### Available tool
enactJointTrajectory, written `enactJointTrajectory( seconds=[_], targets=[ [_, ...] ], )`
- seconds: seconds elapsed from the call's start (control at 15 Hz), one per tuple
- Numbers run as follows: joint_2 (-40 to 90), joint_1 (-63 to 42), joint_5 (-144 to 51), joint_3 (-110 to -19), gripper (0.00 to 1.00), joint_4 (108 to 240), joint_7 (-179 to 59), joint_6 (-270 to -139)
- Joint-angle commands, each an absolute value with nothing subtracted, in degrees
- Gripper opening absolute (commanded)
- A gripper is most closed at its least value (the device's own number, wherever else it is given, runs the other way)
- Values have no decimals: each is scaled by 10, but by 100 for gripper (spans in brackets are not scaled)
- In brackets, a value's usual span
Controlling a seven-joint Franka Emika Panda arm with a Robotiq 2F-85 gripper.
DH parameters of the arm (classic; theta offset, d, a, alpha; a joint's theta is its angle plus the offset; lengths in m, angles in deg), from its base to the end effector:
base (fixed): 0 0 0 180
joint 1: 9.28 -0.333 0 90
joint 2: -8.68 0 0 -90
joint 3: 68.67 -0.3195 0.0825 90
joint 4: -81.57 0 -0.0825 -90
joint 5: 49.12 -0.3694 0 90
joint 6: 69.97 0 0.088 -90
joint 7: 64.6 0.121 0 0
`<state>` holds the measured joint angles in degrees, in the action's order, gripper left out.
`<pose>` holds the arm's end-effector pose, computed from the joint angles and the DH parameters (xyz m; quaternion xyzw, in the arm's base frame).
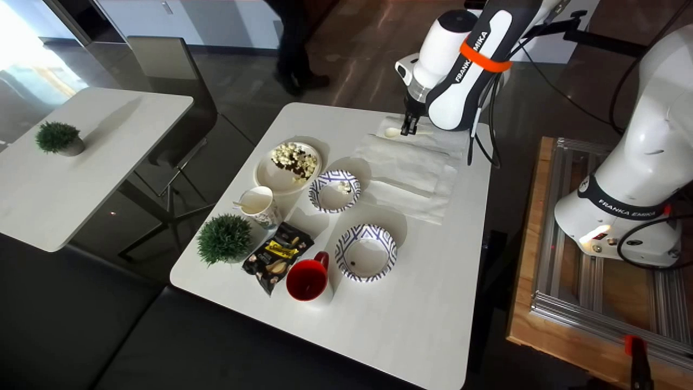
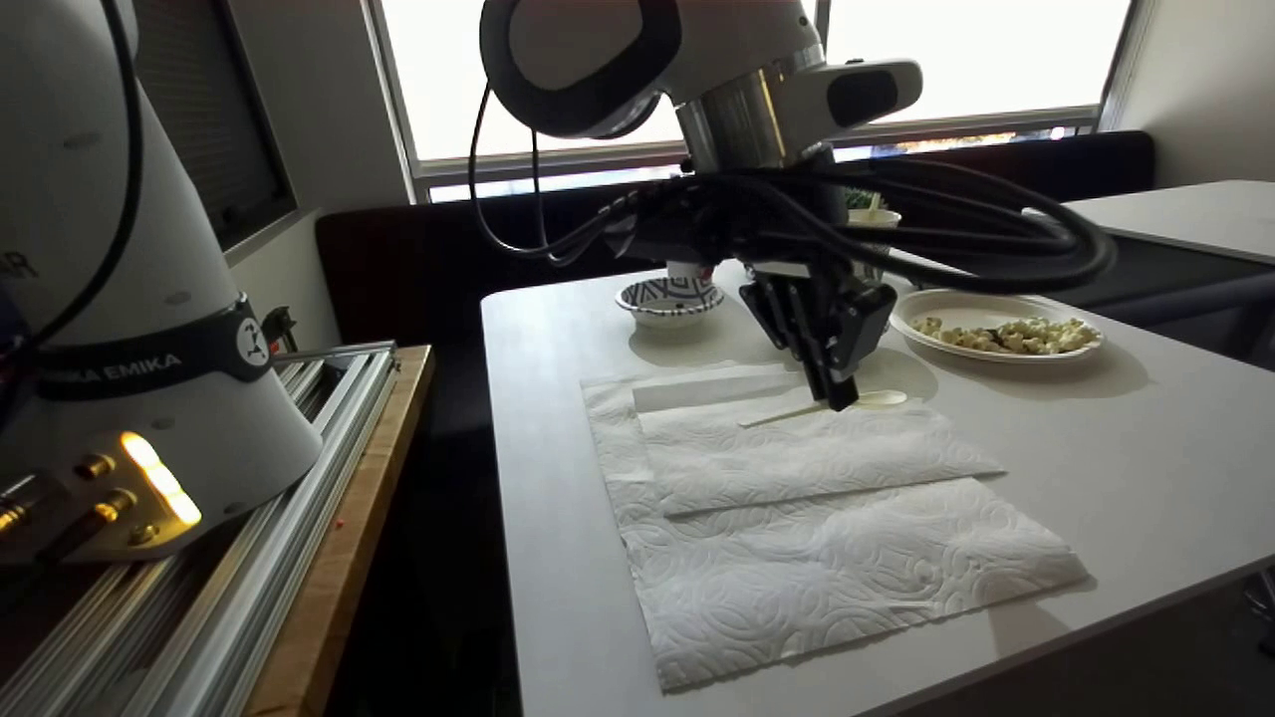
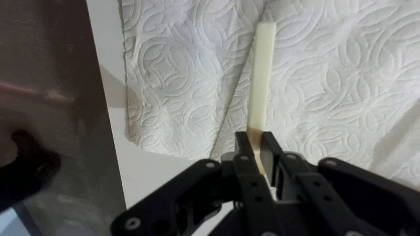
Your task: Transfer a spoonful of contents from the white plate to the right bowl
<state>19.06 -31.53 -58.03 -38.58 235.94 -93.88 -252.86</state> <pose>0.4316 -0.0812 0.2221 0.9773 0.1180 0.1524 0.0876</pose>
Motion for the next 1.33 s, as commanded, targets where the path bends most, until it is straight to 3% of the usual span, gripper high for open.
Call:
enactJointTrajectory(
  seconds=[0.0, 0.27, 0.33, 0.47, 1.0, 1.07, 1.27],
  targets=[
    [190, -332, -580, -370, 13, 2357, -945, -2518],
    [190, -342, -580, -364, 13, 2356, -947, -2514],
    [190, -342, -580, -364, 4, 2356, -947, -2514],
    [187, -373, -560, -332, 4, 2337, -949, -2481],
    [129, -478, -379, -228, 4, 2217, -937, -2249],
    [101, -365, -314, -337, 4, 2198, -913, -2210],
    [78, -269, -335, -460, 4, 2144, -971, -2103]
  ],
)
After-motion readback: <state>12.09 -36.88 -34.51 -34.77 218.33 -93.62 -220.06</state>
